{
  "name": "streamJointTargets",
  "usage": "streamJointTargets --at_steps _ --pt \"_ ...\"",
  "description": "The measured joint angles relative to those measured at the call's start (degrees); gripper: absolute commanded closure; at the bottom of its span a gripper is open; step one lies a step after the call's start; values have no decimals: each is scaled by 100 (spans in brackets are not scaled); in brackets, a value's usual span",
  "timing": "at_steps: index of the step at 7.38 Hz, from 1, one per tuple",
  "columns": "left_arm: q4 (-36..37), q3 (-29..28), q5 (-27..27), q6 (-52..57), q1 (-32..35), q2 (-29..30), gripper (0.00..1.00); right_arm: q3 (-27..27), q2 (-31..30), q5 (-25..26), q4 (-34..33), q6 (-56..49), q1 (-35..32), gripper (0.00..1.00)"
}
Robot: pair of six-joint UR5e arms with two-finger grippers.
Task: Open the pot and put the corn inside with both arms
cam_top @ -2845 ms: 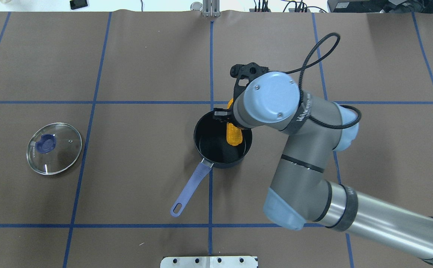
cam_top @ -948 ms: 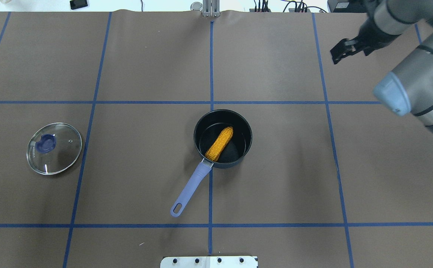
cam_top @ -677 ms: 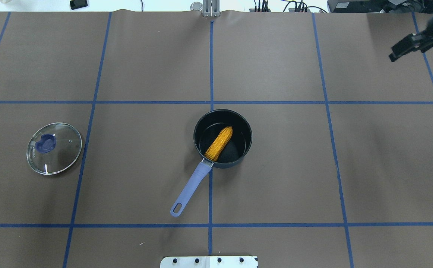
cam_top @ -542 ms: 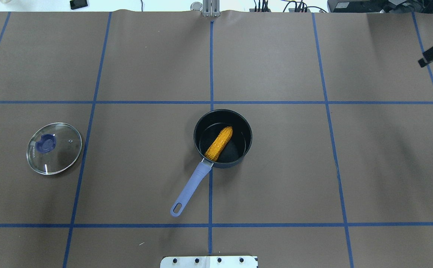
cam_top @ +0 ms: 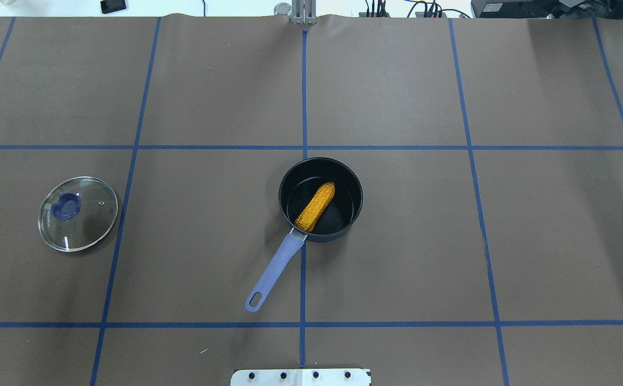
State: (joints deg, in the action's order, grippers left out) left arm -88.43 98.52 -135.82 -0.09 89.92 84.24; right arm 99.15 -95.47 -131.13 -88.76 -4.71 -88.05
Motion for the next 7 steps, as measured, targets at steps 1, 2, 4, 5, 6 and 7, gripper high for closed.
streamJointTargets --at_steps 1,2,4,5,6,7 --pt "1 -7 2 0 3 -6 2 -9 -99 3 40 -39 -81 0" --pt "1 -19 3 0 4 -9 2 -17 -162 10 135 -48 -143 0" --pt "-4 -11 3 0 1 -94 2 -72 -198 30 278 -33 -174 0" --pt "-6 -4 3 0 -1 -127 2 -88 -200 34 297 -32 -175 0" --pt "-7 -2 3 0 -1 -143 2 -96 -200 34 303 -34 -177 0" --pt "-6 -2 3 0 -1 -149 2 -106 -203 35 306 -34 -177 0"
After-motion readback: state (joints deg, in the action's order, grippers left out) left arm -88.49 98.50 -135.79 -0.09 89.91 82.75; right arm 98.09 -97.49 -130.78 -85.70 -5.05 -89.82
